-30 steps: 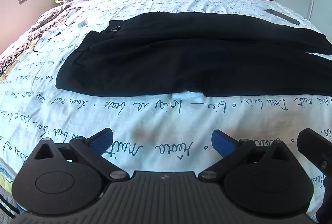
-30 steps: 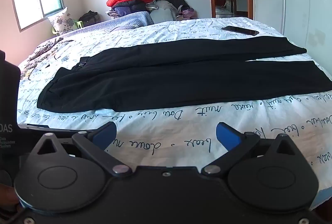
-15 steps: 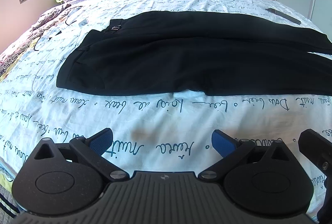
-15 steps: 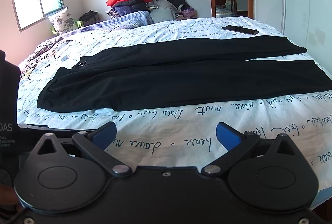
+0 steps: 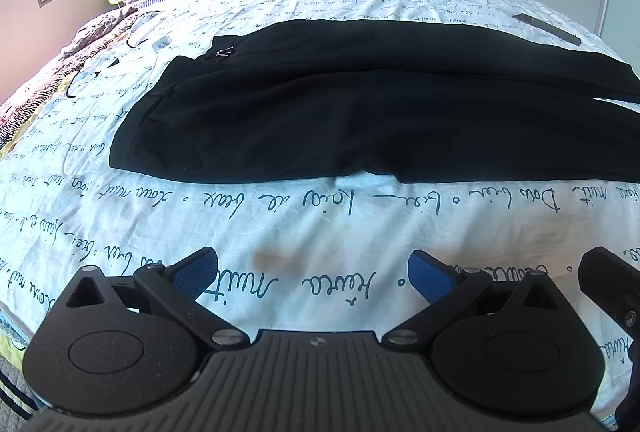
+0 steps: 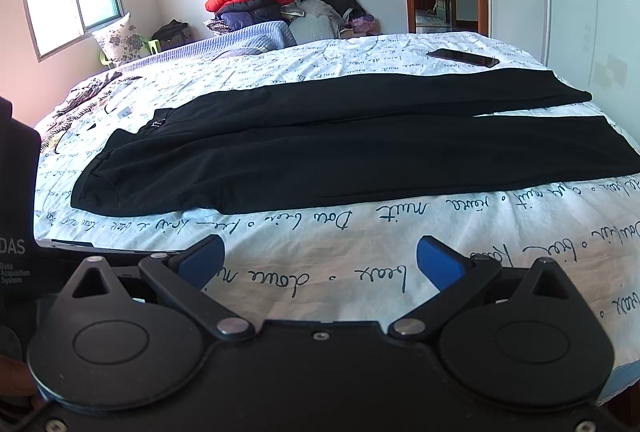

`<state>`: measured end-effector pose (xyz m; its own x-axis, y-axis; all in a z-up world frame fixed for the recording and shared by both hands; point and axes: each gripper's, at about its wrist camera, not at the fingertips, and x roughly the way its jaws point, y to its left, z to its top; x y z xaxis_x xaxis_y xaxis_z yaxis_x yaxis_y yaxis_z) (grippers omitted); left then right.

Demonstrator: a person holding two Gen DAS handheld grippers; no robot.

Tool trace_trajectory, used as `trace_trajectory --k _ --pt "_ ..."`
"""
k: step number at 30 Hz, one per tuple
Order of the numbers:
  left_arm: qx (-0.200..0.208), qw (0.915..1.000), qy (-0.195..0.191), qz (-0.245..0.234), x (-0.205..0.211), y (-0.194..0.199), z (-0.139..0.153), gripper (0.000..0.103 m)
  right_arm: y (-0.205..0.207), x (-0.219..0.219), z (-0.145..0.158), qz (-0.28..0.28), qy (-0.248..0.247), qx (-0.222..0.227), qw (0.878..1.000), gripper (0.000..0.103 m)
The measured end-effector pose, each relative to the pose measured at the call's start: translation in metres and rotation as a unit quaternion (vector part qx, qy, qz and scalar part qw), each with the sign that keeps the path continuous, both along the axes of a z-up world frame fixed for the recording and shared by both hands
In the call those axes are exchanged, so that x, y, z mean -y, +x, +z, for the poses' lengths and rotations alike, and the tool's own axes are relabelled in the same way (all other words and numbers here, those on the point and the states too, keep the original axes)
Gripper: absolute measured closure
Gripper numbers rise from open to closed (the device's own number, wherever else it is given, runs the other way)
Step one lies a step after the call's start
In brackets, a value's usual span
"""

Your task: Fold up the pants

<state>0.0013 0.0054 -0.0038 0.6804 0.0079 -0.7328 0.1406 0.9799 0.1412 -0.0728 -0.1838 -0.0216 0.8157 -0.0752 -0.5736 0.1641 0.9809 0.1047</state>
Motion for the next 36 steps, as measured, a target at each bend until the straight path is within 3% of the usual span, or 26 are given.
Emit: trace_trajectory --k 19,24,26,29,33,36 --pt "-0.002 1.0 -0.005 0.0 -0.001 0.002 -0.002 0.001 0.003 -0.001 -0.001 0.008 -0.001 0.003 1.0 0.0" --pt "0.007 0.9996 -0.026 -0.006 -0.008 0.02 0.009 0.0 0.016 0.004 0.014 0.079 -0.008 0.061 0.995 0.0" --pt "0.017 0.9994 -0.025 -0.015 -0.018 0.035 0.018 0.0 0.03 0.005 0.022 0.137 -0.031 0.088 0.986 0.0" --pt "0.064 0.9973 -0.037 -0.003 -0.039 0.065 0.036 0.0 0.067 0.01 0.035 0.186 -0.057 0.092 0.976 0.0" --pt "0.108 0.9931 -0.045 0.011 -0.07 0.12 0.058 0.0 0.136 0.014 0.044 0.194 -0.094 0.067 0.974 0.0" --pt "0.109 0.9932 -0.037 0.019 -0.09 0.168 0.067 0.001 0.191 0.018 0.044 0.209 -0.116 0.045 0.97 0.0"
